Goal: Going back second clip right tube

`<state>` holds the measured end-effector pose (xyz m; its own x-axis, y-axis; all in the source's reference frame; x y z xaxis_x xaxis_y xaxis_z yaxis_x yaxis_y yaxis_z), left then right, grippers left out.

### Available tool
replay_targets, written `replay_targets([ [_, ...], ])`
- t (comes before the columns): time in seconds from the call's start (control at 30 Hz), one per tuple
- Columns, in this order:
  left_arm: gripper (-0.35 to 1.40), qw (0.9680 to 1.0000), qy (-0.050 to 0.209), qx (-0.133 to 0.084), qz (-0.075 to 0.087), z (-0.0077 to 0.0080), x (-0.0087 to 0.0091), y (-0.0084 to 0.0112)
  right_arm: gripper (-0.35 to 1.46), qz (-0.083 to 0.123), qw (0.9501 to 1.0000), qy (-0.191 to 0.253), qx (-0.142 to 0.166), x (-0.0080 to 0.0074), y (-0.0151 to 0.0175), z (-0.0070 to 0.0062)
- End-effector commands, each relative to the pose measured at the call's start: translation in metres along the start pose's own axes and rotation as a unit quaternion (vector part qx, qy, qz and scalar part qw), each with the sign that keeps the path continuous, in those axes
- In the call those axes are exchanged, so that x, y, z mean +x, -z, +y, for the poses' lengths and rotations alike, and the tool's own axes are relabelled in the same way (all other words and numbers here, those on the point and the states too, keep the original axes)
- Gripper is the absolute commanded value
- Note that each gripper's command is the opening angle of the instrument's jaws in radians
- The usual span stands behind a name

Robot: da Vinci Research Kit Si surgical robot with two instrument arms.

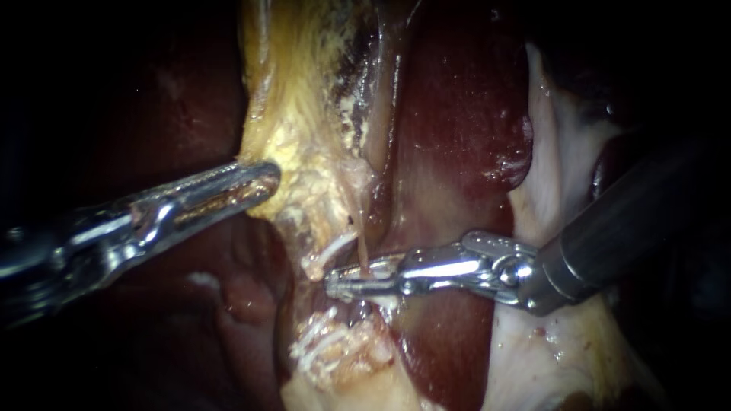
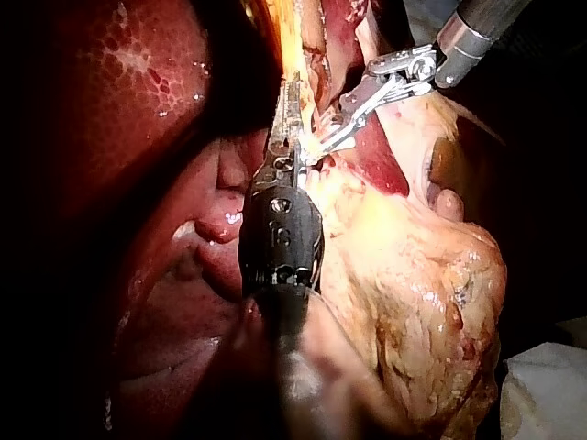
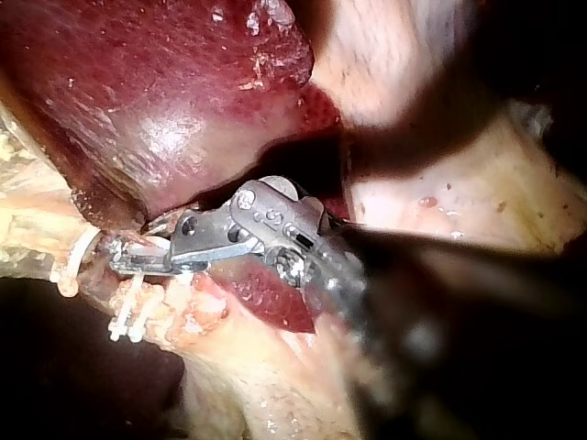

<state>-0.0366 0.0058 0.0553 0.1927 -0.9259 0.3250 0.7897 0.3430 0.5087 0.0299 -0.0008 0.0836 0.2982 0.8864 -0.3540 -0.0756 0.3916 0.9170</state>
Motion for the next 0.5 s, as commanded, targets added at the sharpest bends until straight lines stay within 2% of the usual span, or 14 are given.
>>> replay_targets([
  [0.03,-0.35,1.0000,0.005,-0.003,-0.001,0.0001,-0.0001,0.0001,-0.35,0.000,1.0000,0.000,-0.001,0.0000,-0.0001,0.0000],
  [0.23,-0.35,0.9998,0.012,-0.013,-0.004,0.0006,0.0000,0.0002,-0.35,0.001,1.0000,-0.003,-0.001,0.0001,-0.0007,-0.0002],
  [0.3,-0.35,0.9998,0.014,-0.016,-0.005,0.0009,0.0000,0.0002,0.06,0.001,1.0000,-0.001,-0.002,0.0002,-0.0008,-0.0001],
  [0.33,-0.35,0.9997,0.014,-0.017,-0.006,0.0010,0.0000,0.0002,0.33,0.000,0.9998,0.020,-0.003,0.0002,-0.0010,0.0000],
  [0.37,-0.35,0.9997,0.014,-0.017,-0.006,0.0010,0.0000,0.0001,0.46,0.001,0.9994,0.035,-0.002,0.0003,-0.0011,0.0000],
  [0.43,-0.35,0.9997,0.015,-0.018,-0.006,0.0011,0.0000,0.0001,0.56,0.008,0.9984,0.055,-0.006,0.0005,-0.0012,0.0001],
  [0.5,-0.35,0.9997,0.015,-0.019,-0.006,0.0011,0.0000,0.0001,0.60,0.021,0.9967,0.075,-0.023,0.0006,-0.0013,0.0004],
])
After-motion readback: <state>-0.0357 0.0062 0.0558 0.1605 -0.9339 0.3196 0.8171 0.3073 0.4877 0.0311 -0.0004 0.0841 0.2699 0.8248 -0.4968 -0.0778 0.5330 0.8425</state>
